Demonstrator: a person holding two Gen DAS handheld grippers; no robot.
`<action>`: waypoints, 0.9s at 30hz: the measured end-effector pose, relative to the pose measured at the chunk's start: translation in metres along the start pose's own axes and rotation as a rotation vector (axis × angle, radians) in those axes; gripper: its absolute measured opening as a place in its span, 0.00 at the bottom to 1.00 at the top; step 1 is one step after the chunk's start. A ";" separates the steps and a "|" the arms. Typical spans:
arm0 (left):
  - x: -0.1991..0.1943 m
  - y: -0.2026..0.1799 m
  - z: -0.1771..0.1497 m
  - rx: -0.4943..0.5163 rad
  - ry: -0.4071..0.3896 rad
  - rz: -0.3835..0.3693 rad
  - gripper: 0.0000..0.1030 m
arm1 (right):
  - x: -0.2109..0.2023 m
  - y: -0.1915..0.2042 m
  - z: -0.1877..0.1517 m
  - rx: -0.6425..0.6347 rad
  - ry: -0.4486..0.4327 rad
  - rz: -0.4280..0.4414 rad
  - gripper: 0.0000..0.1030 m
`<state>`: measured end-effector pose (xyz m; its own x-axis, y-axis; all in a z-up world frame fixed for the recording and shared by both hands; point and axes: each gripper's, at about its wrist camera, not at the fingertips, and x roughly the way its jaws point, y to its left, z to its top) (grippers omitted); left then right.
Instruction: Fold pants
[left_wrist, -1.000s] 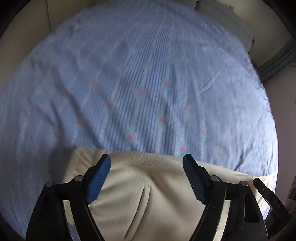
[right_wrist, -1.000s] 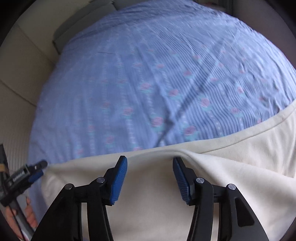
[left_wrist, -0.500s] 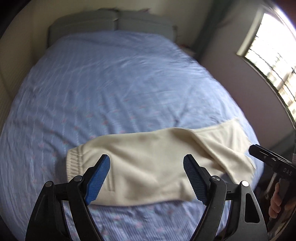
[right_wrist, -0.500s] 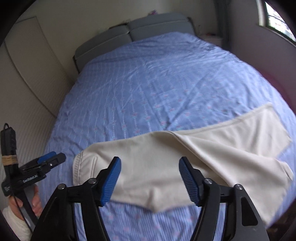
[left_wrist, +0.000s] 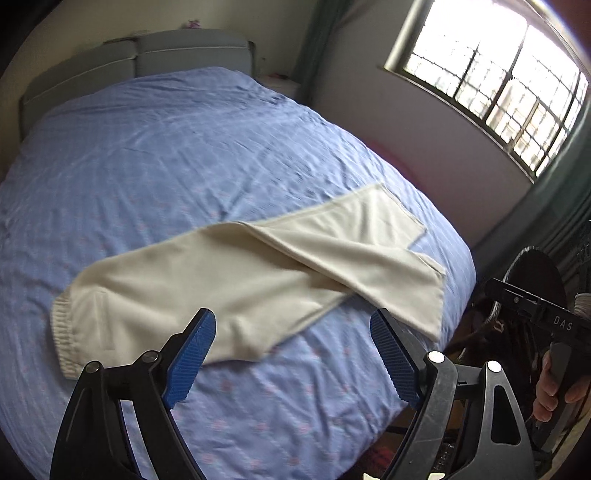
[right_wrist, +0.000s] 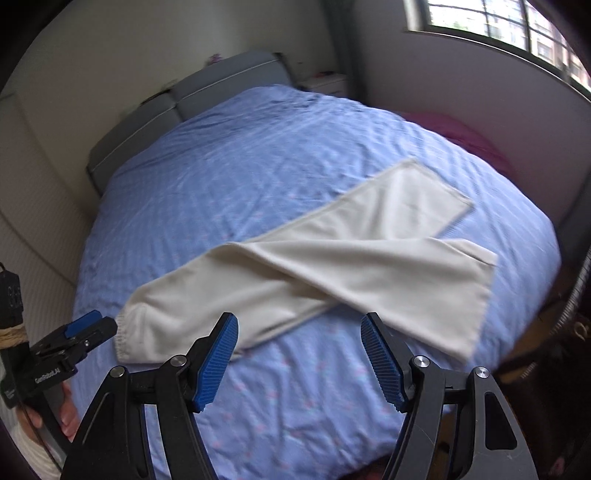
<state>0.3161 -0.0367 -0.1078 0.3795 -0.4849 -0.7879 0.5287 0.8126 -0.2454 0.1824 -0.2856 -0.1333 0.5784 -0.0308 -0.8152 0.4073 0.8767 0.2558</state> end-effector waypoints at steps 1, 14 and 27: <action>0.005 -0.011 -0.001 0.005 0.004 0.001 0.83 | -0.001 -0.015 0.000 0.011 0.008 -0.001 0.68; 0.104 -0.133 -0.021 -0.137 0.169 0.064 0.83 | 0.049 -0.186 0.012 0.133 0.237 0.051 0.68; 0.195 -0.153 -0.020 -0.042 0.294 0.050 0.82 | 0.105 -0.248 -0.032 0.309 0.310 -0.053 0.68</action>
<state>0.2945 -0.2491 -0.2349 0.1644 -0.3344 -0.9280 0.4809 0.8486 -0.2206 0.1195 -0.4904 -0.2989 0.3310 0.1145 -0.9366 0.6504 0.6915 0.3144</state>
